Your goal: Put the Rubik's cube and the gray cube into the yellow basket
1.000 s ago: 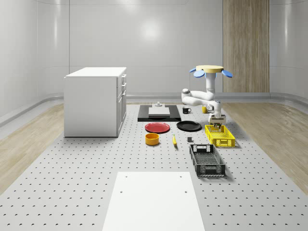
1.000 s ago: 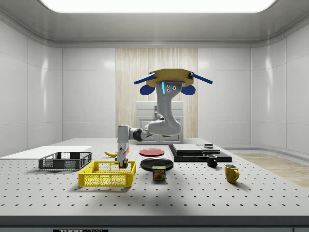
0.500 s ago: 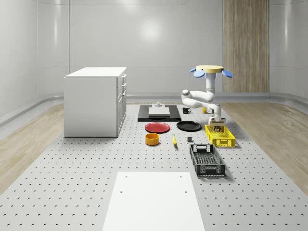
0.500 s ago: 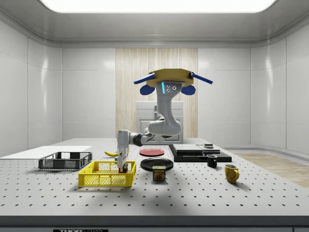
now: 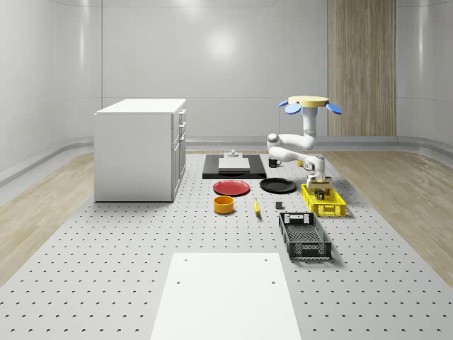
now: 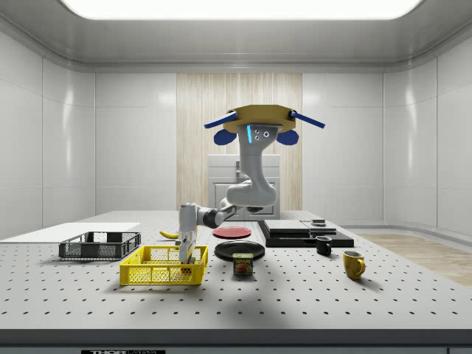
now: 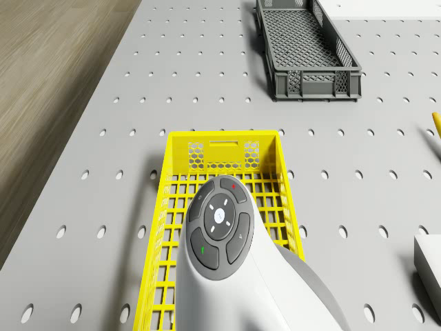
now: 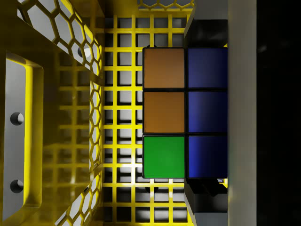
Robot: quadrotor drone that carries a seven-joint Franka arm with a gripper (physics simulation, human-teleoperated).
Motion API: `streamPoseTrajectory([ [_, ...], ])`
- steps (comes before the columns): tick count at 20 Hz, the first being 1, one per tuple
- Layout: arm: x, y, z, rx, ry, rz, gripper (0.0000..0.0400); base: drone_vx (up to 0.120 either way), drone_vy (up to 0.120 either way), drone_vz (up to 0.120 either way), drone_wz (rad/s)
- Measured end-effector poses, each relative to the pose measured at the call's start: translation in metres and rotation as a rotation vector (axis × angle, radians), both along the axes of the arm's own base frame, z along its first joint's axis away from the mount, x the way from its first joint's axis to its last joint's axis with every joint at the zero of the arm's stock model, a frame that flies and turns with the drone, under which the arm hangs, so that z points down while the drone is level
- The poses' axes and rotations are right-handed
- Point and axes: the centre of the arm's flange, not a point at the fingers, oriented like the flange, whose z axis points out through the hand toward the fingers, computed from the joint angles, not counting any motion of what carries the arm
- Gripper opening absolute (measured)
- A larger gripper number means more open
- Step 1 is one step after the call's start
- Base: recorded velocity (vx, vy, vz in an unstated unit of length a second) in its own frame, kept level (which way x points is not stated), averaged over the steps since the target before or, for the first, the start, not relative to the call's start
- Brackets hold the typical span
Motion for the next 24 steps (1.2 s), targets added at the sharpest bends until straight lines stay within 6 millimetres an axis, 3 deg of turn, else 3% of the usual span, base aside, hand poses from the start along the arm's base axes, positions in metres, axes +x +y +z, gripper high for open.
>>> streamPoseTrajectory([
  [4, 0.0, 0.0, -0.008, 0.0, 0.0, 0.0, 0.0388, 0.0, 0.0, 0.0, 0.0],
  [12, 0.0, 0.0, -0.031, 0.0, 0.0, 0.0, 0.0398, 0.0, 0.0, 0.115, 0.0],
  [16, 0.0, 0.0, -0.034, 0.0, 0.0, 0.0, 0.0399, 0.0, -0.12, 0.11, 0.0],
  [24, 0.0, 0.0, -0.037, 0.0, 0.0, 0.0, 0.04, 0.015, -0.12, 0.0, 0.0],
])
